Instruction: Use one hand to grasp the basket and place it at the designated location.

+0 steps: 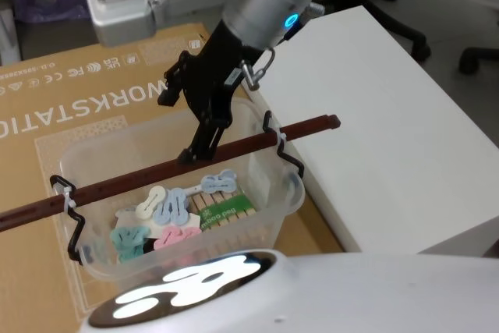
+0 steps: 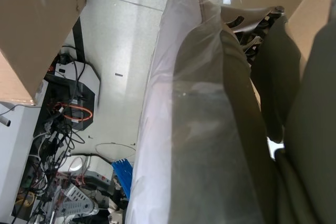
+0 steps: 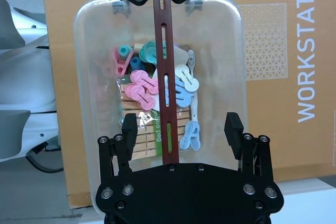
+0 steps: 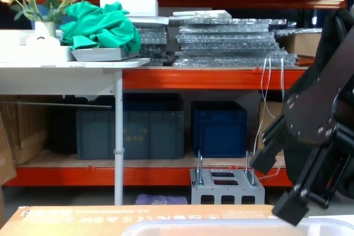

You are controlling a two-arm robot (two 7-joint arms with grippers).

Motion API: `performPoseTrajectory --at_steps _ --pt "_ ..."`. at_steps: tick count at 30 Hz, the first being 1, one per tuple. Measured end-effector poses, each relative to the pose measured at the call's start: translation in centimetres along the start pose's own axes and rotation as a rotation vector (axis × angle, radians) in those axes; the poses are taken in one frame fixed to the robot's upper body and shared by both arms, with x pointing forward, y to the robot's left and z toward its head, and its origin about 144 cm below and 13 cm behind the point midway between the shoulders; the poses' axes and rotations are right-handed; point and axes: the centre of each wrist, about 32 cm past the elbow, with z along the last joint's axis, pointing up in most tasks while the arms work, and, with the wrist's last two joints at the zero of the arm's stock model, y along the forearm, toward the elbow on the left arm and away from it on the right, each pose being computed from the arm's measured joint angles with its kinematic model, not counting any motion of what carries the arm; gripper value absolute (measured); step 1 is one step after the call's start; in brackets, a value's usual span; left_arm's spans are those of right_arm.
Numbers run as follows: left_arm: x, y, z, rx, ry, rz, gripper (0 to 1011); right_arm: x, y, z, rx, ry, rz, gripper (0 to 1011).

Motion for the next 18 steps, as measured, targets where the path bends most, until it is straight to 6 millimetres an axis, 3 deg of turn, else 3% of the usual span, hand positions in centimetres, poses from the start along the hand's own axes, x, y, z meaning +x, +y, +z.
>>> performPoseTrajectory --at_steps 18 --pt "0.0 0.0 0.0 0.000 0.000 0.000 0 -0.1 4.1 0.0 0.014 0.010 0.100 1000"
